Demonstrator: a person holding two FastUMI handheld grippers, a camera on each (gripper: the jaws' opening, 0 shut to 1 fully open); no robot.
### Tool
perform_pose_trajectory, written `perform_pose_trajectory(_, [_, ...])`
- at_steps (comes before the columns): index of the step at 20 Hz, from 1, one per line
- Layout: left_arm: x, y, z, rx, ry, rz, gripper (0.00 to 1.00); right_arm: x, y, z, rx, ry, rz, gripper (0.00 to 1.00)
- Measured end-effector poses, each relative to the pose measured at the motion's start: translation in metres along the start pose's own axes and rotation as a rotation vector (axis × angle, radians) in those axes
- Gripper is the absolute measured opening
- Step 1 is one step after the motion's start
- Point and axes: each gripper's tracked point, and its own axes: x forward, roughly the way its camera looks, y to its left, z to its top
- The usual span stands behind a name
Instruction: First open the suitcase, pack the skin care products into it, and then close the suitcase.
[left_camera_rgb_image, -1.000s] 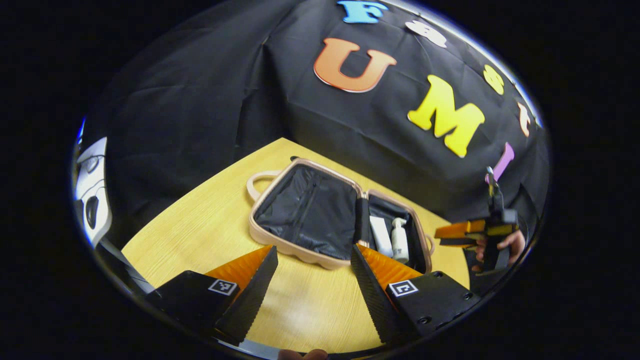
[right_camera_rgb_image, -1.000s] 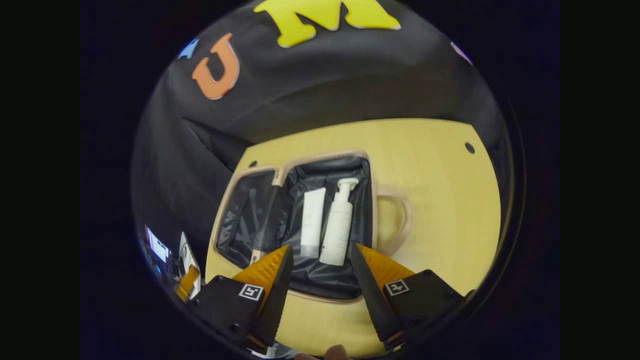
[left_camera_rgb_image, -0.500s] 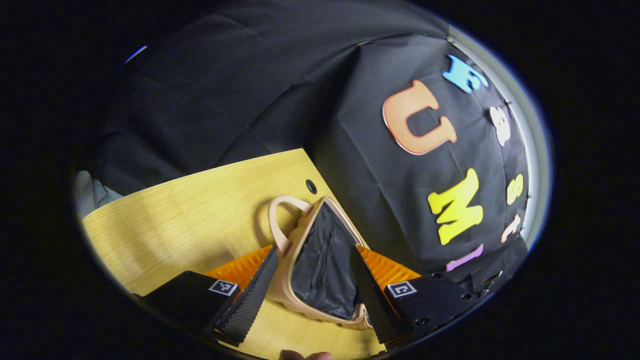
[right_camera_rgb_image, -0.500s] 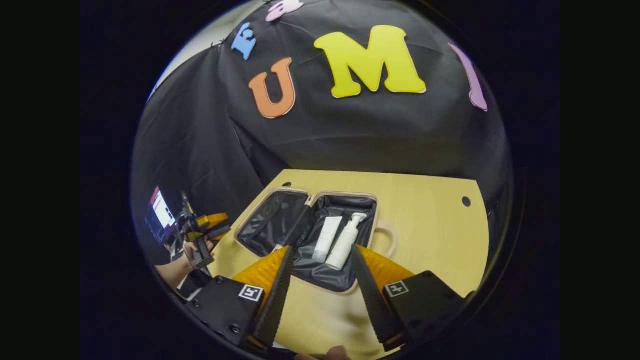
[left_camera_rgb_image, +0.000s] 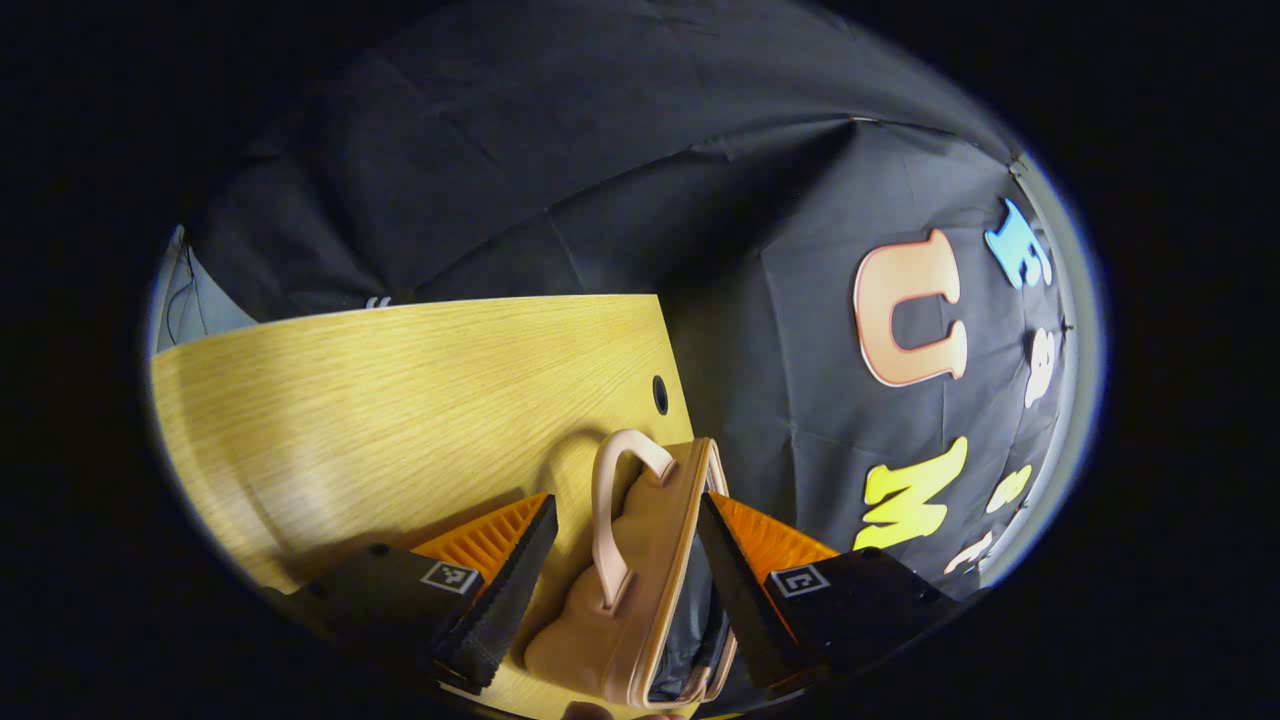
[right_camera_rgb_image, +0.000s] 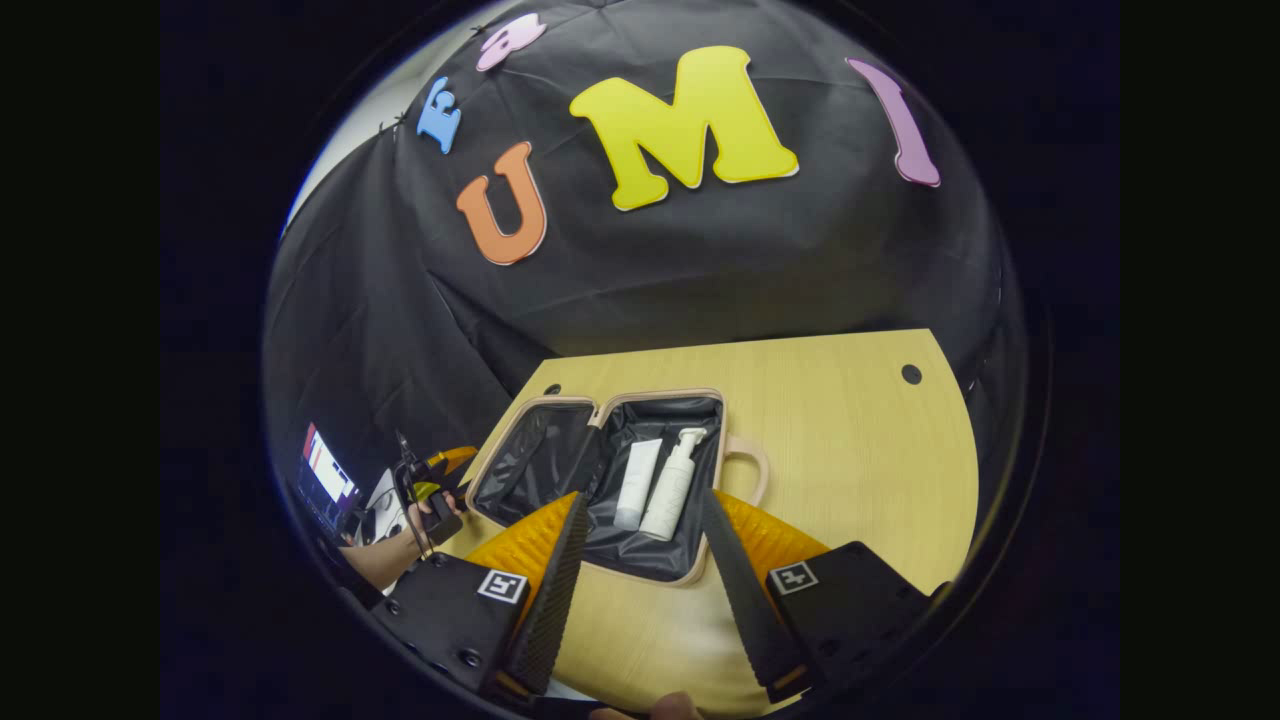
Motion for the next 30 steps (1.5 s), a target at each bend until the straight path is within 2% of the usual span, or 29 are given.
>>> perform_pose_trajectory(1, [0.006, -0.007, 0.002, -0.040, -0.008, -0.031, 0.89, 0.000, 0.001, 0.000, 0.000, 0.000, 0.005, 0.70])
perform_pose_trajectory(2, [0.011, -0.012, 0.006, -0.071, -0.018, -0.054, 0.99, -0.002, 0.004, 0.000, 0.008, -0.002, 0.017, 0.70])
perform_pose_trajectory(3, [0.017, -0.010, 0.005, -0.081, -0.017, -0.048, 0.82, -0.003, 0.005, 0.000, 0.014, -0.003, 0.022, 0.70])
perform_pose_trajectory(5, [0.027, -0.006, -0.005, -0.090, 0.028, -0.022, 0.74, -0.006, 0.005, 0.002, 0.025, -0.019, 0.023, 0.70])
perform_pose_trajectory(6, [0.029, -0.003, -0.008, -0.087, 0.047, -0.009, 0.84, -0.010, 0.005, 0.004, 0.025, -0.030, 0.025, 0.70])
perform_pose_trajectory(7, [0.031, -0.003, -0.008, -0.082, 0.056, -0.001, 0.65, -0.014, 0.005, 0.005, 0.020, -0.039, 0.022, 0.70])
perform_pose_trajectory(8, [0.030, -0.005, -0.007, -0.083, 0.060, 0.007, 0.60, -0.016, 0.004, 0.004, 0.015, -0.046, 0.022, 0.70])
perform_pose_trajectory(9, [0.028, -0.009, -0.006, -0.084, 0.068, 0.009, 0.47, -0.019, 0.004, 0.004, 0.015, -0.052, 0.023, 0.70])
perform_pose_trajectory(10, [0.028, -0.013, -0.004, -0.076, 0.061, 0.013, 0.42, -0.021, 0.004, 0.005, 0.020, -0.062, 0.031, 0.70])
perform_pose_trajectory(11, [0.024, -0.022, -0.002, -0.060, 0.051, 0.007, 0.43, -0.025, 0.004, 0.007, 0.027, -0.073, 0.039, 0.70])
perform_pose_trajectory(12, [0.019, -0.035, 0.002, -0.039, 0.041, -0.011, 0.23, -0.030, 0.004, 0.011, 0.033, -0.086, 0.044, 0.70])
perform_pose_trajectory(13, [0.017, -0.050, 0.003, -0.018, 0.038, -0.029, 0.17, -0.036, 0.000, 0.016, 0.032, -0.101, 0.043, 0.70])
perform_pose_trajectory(17, [-0.001, -0.129, -0.008, 0.113, 0.032, -0.110, 0.14, -0.059, -0.016, 0.040, -0.036, -0.229, -0.009, 0.70])
perform_pose_trajectory(19, [-0.007, -0.173, -0.021, 0.177, 0.026, -0.154, 0.14, -0.075, -0.033, 0.057, -0.118, -0.321, -0.092, 0.70])
perform_pose_trajectory(23, [-0.018, -0.241, -0.077, 0.413, 0.006, -0.182, 0.14, -0.117, -0.058, 0.083, -0.237, -0.487, -0.257, 0.70])
perform_pose_trajectory(30, [-0.017, -0.311, -0.206, 0.767, -0.003, -0.176, 0.15, -0.166, -0.113, 0.079, -0.176, -0.534, -0.352, 0.70])
